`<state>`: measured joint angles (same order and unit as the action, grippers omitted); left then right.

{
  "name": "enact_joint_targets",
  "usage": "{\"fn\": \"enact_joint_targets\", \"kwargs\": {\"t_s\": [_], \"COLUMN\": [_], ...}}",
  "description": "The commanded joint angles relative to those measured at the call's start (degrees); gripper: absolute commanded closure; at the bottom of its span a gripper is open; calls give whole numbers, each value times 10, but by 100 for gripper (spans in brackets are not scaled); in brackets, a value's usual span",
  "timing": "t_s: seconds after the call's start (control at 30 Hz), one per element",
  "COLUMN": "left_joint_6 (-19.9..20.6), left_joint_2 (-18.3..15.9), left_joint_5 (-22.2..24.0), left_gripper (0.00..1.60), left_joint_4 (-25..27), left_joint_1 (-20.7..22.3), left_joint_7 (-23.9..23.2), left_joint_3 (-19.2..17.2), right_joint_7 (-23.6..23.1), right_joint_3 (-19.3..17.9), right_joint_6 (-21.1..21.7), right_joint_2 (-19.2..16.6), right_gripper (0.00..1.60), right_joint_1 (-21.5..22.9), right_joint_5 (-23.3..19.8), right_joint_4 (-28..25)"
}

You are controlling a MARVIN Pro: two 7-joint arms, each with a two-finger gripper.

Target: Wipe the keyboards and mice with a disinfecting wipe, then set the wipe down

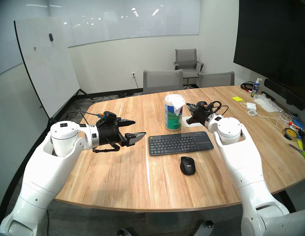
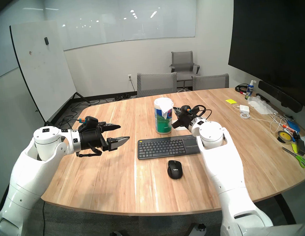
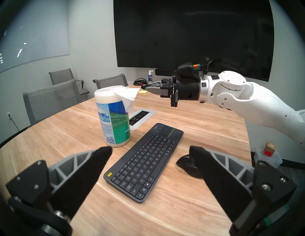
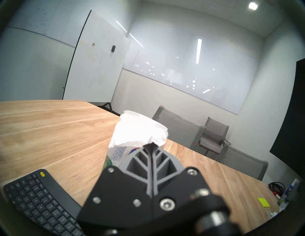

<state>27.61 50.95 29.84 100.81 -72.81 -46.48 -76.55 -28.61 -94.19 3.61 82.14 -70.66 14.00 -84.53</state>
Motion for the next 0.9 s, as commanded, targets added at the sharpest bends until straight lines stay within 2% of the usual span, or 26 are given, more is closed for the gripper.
{"fn": "enact_joint_targets", "kwargs": {"t_s": [0.0, 0.2, 0.23, 0.27, 0.47, 0.5, 0.57, 0.63, 0.73, 0.8, 0.83, 0.87], "left_joint_6": [-1, -1, -1, -1, -1, -1, -1, -1, -1, -1, -1, -1], "left_joint_2": [-1, -1, -1, -1, -1, -1, -1, -1, -1, -1, -1, -1], "left_joint_5": [1, 1, 1, 1, 1, 1, 1, 1, 1, 1, 1, 1], "left_gripper": [0, 0, 0, 0, 0, 0, 0, 0, 0, 0, 0, 0], "left_joint_4": [5, 6, 6, 6, 6, 6, 6, 6, 6, 6, 6, 6], "left_joint_1": [4, 4, 4, 4, 4, 4, 4, 4, 4, 4, 4, 4], "left_joint_7": [0, 0, 0, 0, 0, 0, 0, 0, 0, 0, 0, 0], "left_joint_3": [-4, -4, -4, -4, -4, -4, -4, -4, -4, -4, -4, -4], "right_joint_7": [-45, -96, -103, -106, -131, -131, -133, -135, -139, -141, -141, -142], "right_joint_3": [-29, -56, -58, -60, -64, -63, -60, -57, -52, -48, -46, -43], "right_joint_6": [4, 26, 16, 33, 53, 54, 62, 76, 106, 119, 126, 136], "right_joint_2": [-17, -24, -26, -25, -27, -26, -25, -23, -18, -14, -11, -8], "right_gripper": [160, 160, 160, 160, 160, 134, 114, 102, 93, 76, 26, 6], "right_joint_1": [-19, -50, -43, -55, -61, -62, -61, -59, -51, -48, -49, -49], "right_joint_5": [-41, -73, -79, -78, -83, -82, -80, -78, -79, -80, -80, -81], "right_joint_4": [-65, -128, -113, -136, -146, -146, -146, -147, -147, -150, -152, -155]}}
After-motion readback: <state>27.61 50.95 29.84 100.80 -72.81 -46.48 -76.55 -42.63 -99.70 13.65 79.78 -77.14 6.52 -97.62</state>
